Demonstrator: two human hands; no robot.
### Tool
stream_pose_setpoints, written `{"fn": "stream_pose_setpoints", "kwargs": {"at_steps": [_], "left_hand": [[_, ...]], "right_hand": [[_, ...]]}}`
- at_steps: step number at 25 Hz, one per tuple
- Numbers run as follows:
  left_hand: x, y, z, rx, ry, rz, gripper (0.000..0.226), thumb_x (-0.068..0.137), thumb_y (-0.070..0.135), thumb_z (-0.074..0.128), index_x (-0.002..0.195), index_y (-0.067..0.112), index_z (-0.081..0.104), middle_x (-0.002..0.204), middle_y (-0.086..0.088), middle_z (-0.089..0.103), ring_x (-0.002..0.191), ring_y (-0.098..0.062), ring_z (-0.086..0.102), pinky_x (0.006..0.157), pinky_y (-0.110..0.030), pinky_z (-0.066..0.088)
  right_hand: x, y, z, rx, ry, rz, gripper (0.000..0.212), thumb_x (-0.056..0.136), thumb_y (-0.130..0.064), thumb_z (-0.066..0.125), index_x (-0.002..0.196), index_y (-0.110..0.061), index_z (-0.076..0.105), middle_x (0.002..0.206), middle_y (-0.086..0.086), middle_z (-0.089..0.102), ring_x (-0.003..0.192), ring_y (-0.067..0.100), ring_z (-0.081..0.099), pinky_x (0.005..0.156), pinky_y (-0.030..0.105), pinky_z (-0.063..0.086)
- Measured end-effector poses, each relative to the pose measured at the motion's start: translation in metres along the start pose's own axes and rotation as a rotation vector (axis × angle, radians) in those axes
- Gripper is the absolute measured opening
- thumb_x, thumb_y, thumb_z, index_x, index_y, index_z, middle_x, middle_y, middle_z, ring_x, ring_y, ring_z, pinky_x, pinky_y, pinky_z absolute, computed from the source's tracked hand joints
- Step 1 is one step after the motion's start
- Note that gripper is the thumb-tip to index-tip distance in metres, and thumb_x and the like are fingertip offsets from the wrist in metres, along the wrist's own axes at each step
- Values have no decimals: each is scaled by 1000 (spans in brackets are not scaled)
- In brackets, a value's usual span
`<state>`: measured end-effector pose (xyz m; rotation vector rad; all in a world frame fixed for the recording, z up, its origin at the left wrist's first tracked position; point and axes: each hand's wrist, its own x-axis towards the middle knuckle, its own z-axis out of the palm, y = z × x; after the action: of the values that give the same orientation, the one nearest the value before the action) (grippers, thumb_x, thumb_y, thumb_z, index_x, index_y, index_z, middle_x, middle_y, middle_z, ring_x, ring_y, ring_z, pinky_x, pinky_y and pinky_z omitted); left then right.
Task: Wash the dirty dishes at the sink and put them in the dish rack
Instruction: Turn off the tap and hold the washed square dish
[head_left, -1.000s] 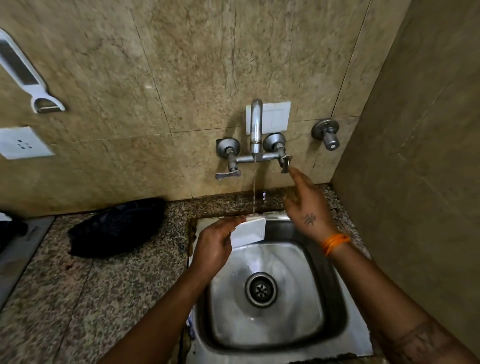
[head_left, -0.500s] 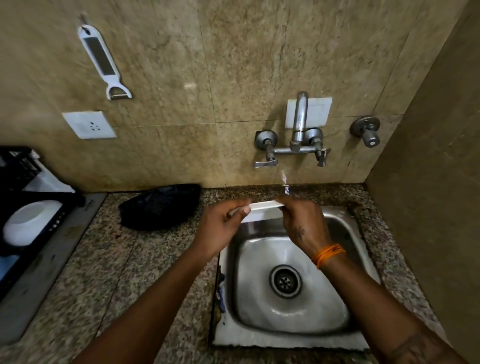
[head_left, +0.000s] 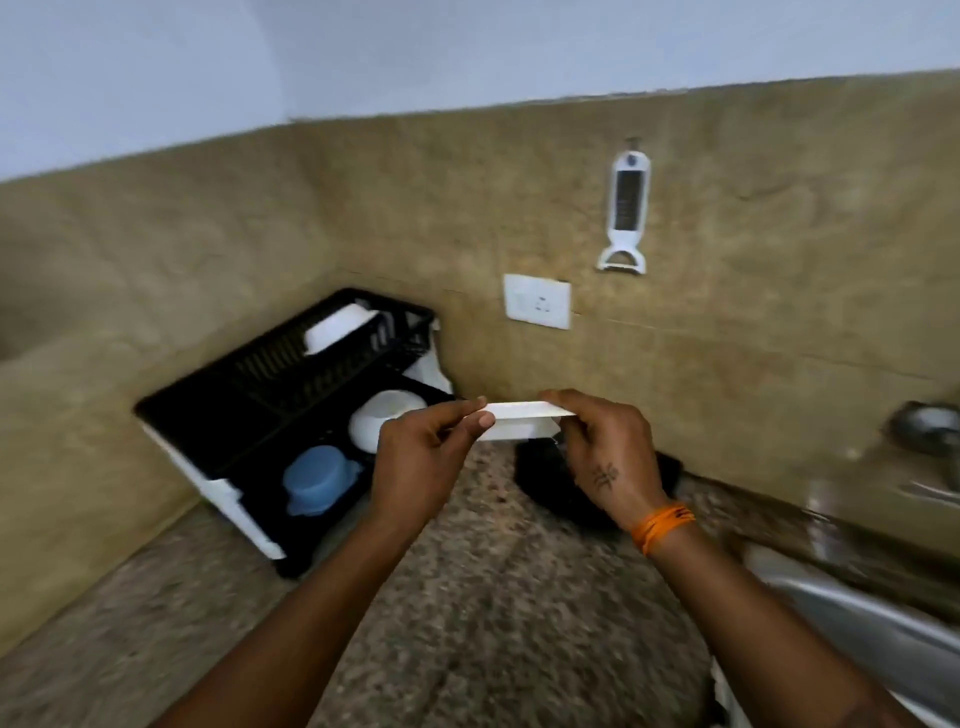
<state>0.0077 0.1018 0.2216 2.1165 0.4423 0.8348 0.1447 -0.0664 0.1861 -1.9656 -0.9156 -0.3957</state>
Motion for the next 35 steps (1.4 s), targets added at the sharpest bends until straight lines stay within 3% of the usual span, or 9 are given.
{"fn": "stream_pose_setpoints", "kwargs": {"at_steps": [3, 7, 11, 18, 23, 25, 28, 31, 35], "left_hand": [[26, -34, -85, 134, 169, 65, 30, 90, 43, 73, 113, 25, 81, 100, 11, 80, 86, 7, 71, 77, -14, 56], [60, -82, -169, 235, 332, 82, 35, 90, 48, 69, 116, 28, 79, 86, 11, 80, 71, 7, 67, 65, -12, 49], [109, -132, -207, 242, 385, 37, 32, 91, 45, 71, 115, 25, 79, 102, 8, 80, 94, 14, 62, 78, 3, 40], [177, -215, -226, 203, 305, -48, 30, 90, 31, 77, 119, 23, 77, 106, 7, 80, 90, 8, 67, 74, 0, 44], [186, -261, -224, 250, 228, -121, 31, 88, 35, 79, 118, 27, 79, 90, 8, 81, 76, -1, 71, 71, -15, 55], [184, -271, -223, 386, 220, -69, 26, 88, 33, 79, 113, 26, 80, 89, 3, 81, 80, -12, 75, 81, -31, 61], [183, -275, -219, 566, 208, 11, 17, 87, 25, 77, 104, 24, 81, 83, -2, 80, 82, -25, 75, 98, -41, 54], [183, -279, -212, 656, 123, 7, 15, 88, 27, 73, 101, 21, 80, 86, -5, 79, 87, -27, 75, 108, -46, 49], [183, -282, -207, 707, 60, -77, 26, 89, 36, 72, 109, 22, 79, 96, -8, 80, 94, -30, 74, 101, -43, 53]], "right_hand": [[60, -61, 77, 140, -37, -76, 31, 91, -8, 65, 115, -21, 79, 112, 2, 78, 103, 19, 72, 92, 29, 55], [126, -127, 168, 165, -116, -292, 33, 89, -9, 56, 113, -15, 78, 95, 9, 65, 83, 23, 63, 71, 29, 49], [178, -153, 249, 137, -164, -381, 34, 89, 1, 56, 113, -11, 76, 93, 9, 59, 83, 24, 60, 70, 27, 44], [235, -145, 355, 98, -213, -320, 36, 87, 5, 56, 117, -3, 74, 92, 12, 52, 81, 26, 55, 67, 23, 34], [238, -131, 397, 121, -282, -316, 35, 86, 16, 57, 114, 2, 74, 93, 3, 48, 84, 7, 48, 76, -4, 35], [231, -126, 408, 91, -337, -310, 37, 84, 13, 56, 113, -1, 75, 91, 5, 55, 84, 18, 58, 78, 3, 40], [233, -127, 411, -87, -411, -242, 45, 78, -4, 55, 114, -16, 78, 96, 8, 67, 89, 36, 67, 72, 37, 55], [234, -133, 405, -204, -484, -186, 47, 79, -6, 62, 121, -21, 76, 110, 8, 74, 107, 35, 64, 86, 38, 55], [221, -132, 403, -60, -575, -101, 38, 87, -19, 64, 123, -10, 74, 113, 15, 76, 107, 32, 69, 91, 36, 55]]}}
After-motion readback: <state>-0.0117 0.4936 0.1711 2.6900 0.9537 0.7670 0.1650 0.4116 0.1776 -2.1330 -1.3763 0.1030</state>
